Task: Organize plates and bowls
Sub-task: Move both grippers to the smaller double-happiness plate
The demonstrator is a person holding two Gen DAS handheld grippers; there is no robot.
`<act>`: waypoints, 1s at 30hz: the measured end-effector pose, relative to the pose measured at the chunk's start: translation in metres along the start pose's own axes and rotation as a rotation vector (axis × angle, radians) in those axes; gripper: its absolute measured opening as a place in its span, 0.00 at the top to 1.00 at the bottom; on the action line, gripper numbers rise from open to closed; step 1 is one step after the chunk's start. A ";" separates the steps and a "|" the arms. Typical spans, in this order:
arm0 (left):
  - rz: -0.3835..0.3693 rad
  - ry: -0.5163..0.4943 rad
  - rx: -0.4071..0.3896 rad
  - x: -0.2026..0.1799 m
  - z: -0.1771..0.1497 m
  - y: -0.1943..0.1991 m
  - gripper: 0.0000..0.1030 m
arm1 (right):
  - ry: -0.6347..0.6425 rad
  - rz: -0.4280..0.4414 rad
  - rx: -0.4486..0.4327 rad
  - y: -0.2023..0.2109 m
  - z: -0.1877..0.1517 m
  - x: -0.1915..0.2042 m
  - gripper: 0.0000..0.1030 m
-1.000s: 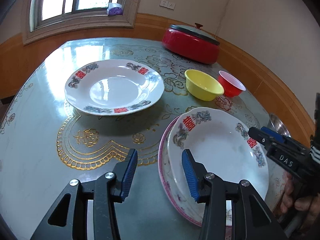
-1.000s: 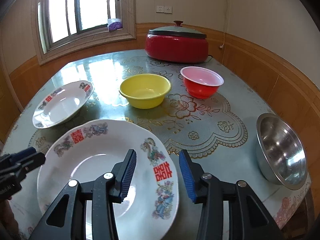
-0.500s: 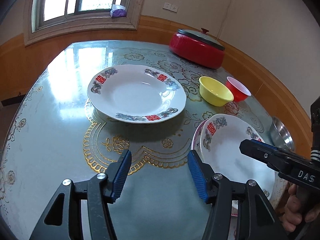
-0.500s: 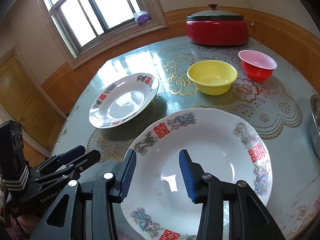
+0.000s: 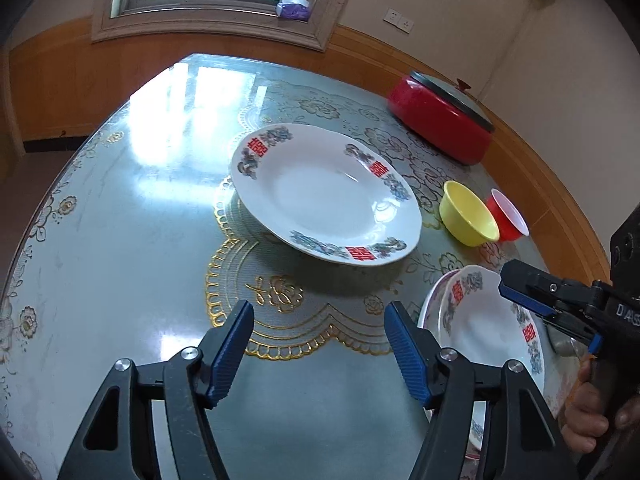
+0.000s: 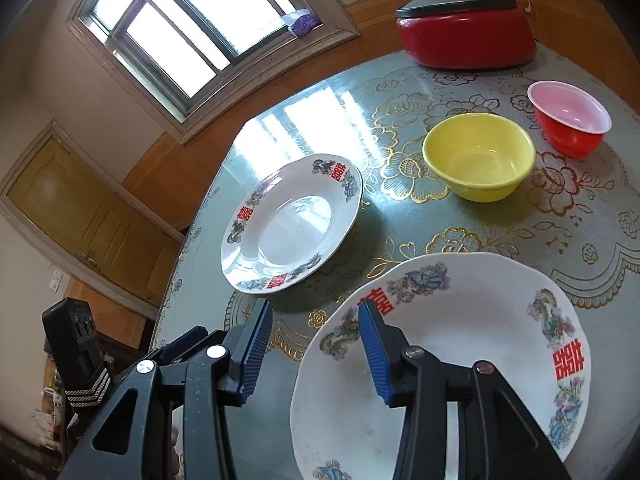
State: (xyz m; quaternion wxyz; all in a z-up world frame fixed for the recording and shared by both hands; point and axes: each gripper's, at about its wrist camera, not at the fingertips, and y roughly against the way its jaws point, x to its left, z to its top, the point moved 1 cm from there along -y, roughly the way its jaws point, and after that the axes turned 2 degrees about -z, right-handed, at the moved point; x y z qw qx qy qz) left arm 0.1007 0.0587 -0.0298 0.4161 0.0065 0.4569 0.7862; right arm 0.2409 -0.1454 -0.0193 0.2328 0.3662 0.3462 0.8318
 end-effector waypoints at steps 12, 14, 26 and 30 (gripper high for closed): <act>-0.043 -0.066 -0.013 0.056 0.056 -0.001 0.34 | -0.139 -0.052 -0.005 -0.039 0.031 0.005 0.56; -0.047 -0.082 -0.018 0.061 0.065 -0.005 0.35 | -0.164 -0.078 -0.003 -0.046 0.036 0.003 0.56; -0.132 -0.128 0.028 0.076 0.119 -0.068 0.42 | -0.264 -0.129 0.038 -0.096 0.059 -0.015 0.56; -0.160 -0.129 0.068 0.077 0.130 -0.094 0.50 | -0.238 -0.123 0.046 -0.110 0.065 -0.008 0.54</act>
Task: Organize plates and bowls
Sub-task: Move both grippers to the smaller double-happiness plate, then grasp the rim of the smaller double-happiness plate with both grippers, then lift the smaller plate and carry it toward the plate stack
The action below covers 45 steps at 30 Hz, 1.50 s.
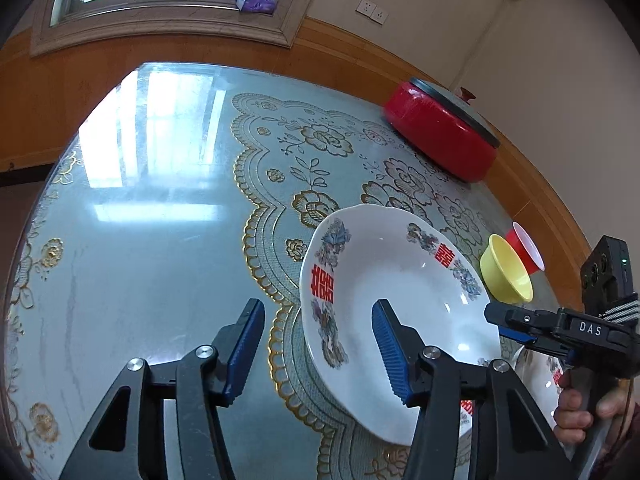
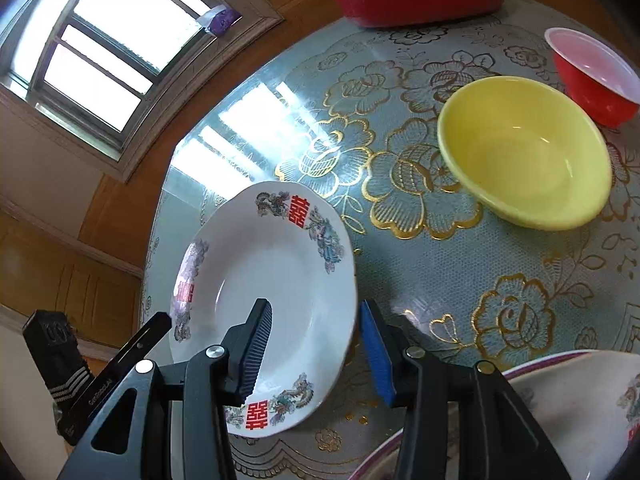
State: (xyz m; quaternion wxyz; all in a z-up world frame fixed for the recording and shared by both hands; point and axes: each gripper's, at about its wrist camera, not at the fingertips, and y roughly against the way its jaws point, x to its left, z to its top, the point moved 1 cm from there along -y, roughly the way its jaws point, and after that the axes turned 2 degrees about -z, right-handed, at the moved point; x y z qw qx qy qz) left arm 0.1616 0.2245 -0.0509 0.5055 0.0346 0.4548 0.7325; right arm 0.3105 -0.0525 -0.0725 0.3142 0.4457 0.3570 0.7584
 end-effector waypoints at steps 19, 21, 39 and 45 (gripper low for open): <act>0.063 -0.064 0.049 -0.014 -0.012 -0.029 0.72 | 0.247 -0.176 0.022 -0.030 -0.003 0.022 0.71; 0.060 -0.049 0.046 -0.014 -0.016 -0.024 0.72 | 0.252 -0.182 0.022 -0.029 -0.005 0.023 0.71; 0.034 -0.037 0.039 -0.018 -0.033 -0.008 0.73 | 0.277 -0.130 0.034 -0.022 -0.017 0.029 0.73; 0.054 -0.032 0.004 -0.008 -0.021 -0.001 0.68 | 0.266 -0.142 0.039 -0.024 -0.018 0.025 0.73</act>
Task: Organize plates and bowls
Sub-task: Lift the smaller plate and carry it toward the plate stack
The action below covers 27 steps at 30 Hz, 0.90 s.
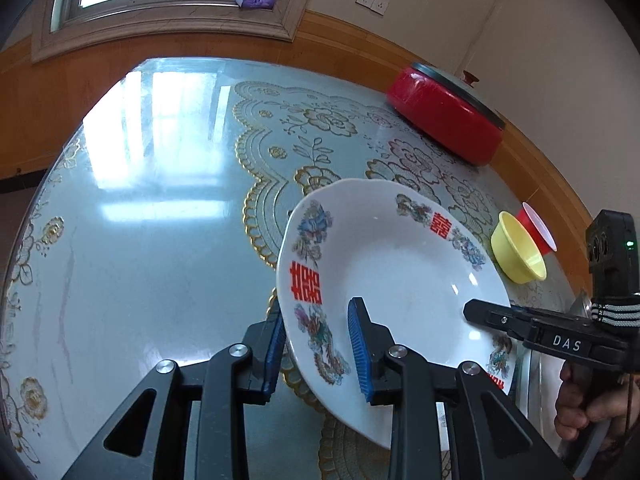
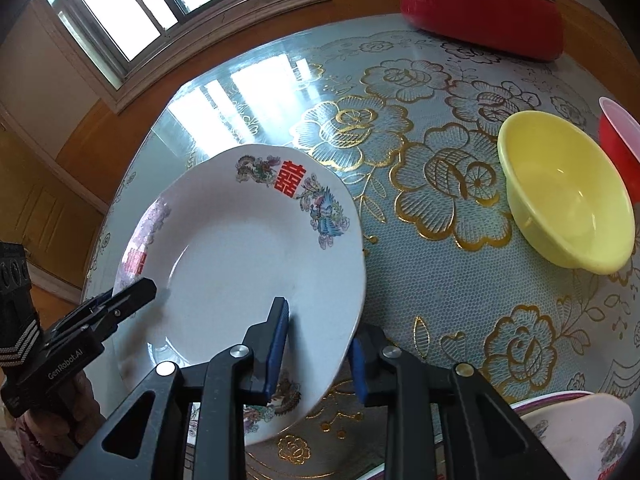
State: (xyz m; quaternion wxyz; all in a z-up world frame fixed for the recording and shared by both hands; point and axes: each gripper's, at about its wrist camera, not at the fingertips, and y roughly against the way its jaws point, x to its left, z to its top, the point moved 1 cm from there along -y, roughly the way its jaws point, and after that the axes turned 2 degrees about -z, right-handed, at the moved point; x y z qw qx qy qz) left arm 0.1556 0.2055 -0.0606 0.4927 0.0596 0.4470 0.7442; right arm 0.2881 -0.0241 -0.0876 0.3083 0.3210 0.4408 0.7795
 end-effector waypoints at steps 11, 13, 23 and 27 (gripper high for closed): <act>-0.036 -0.008 0.035 -0.007 -0.007 -0.004 0.73 | 0.004 -0.033 -0.035 0.004 0.002 0.004 0.74; -0.066 -0.002 0.020 -0.010 -0.009 0.004 0.74 | 0.015 -0.012 -0.041 0.012 0.001 0.006 0.75; -0.086 -0.024 -0.008 -0.022 -0.016 0.016 0.73 | 0.039 -0.004 -0.082 0.026 -0.011 0.011 0.76; -0.093 -0.040 -0.030 -0.027 -0.019 0.026 0.73 | 0.067 -0.030 -0.130 0.042 -0.021 0.015 0.75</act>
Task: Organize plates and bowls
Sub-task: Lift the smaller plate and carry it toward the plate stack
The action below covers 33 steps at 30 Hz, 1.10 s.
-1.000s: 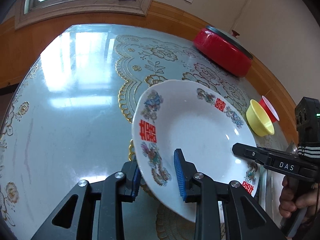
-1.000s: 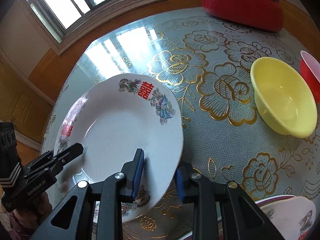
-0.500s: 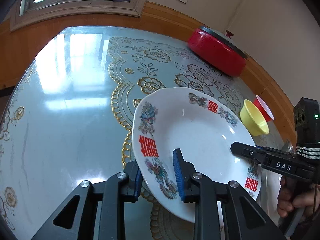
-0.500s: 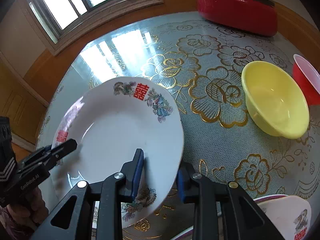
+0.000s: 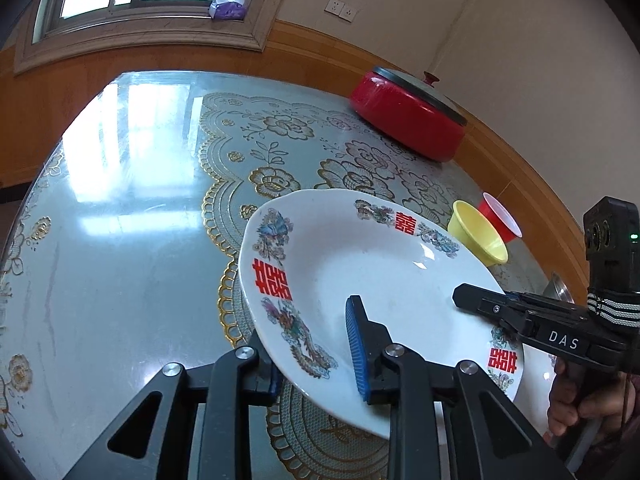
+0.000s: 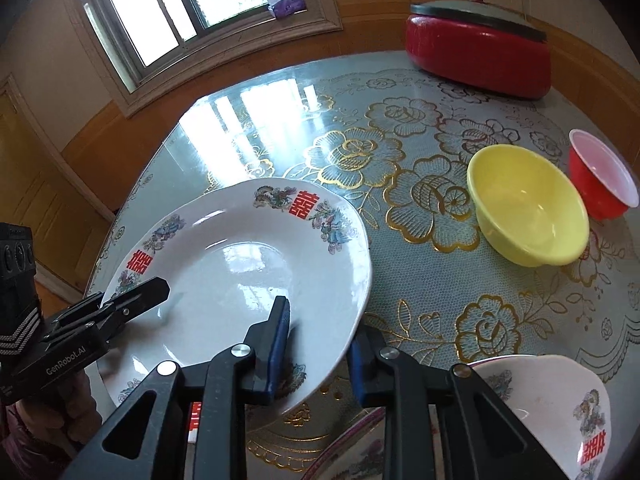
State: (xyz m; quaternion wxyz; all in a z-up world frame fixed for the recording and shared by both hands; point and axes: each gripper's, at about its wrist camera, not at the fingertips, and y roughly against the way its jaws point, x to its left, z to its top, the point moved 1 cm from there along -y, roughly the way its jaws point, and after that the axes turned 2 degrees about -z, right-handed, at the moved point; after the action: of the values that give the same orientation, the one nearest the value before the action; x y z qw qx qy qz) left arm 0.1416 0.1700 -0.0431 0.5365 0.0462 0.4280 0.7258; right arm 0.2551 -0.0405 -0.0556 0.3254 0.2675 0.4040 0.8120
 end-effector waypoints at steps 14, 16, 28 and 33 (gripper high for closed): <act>-0.070 -0.133 -0.049 -0.069 -0.013 0.039 0.73 | -0.089 -0.023 -0.130 0.086 -0.044 -0.031 0.75; -0.093 -0.152 -0.038 -0.083 -0.019 0.039 0.73 | -0.107 -0.039 -0.144 0.100 -0.056 -0.039 0.75; -0.198 -0.283 0.046 -0.162 -0.062 0.028 0.72 | -0.264 -0.146 -0.179 0.159 -0.135 -0.089 0.75; -0.219 -0.322 0.083 -0.180 -0.078 0.017 0.71 | -0.310 -0.195 -0.170 0.165 -0.159 -0.102 0.74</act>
State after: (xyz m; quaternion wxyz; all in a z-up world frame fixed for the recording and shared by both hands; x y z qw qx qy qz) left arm 0.1636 -0.0229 -0.0096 0.6715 0.1370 0.3686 0.6281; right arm 0.1587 -0.2691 -0.0200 0.4825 0.3206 0.3031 0.7567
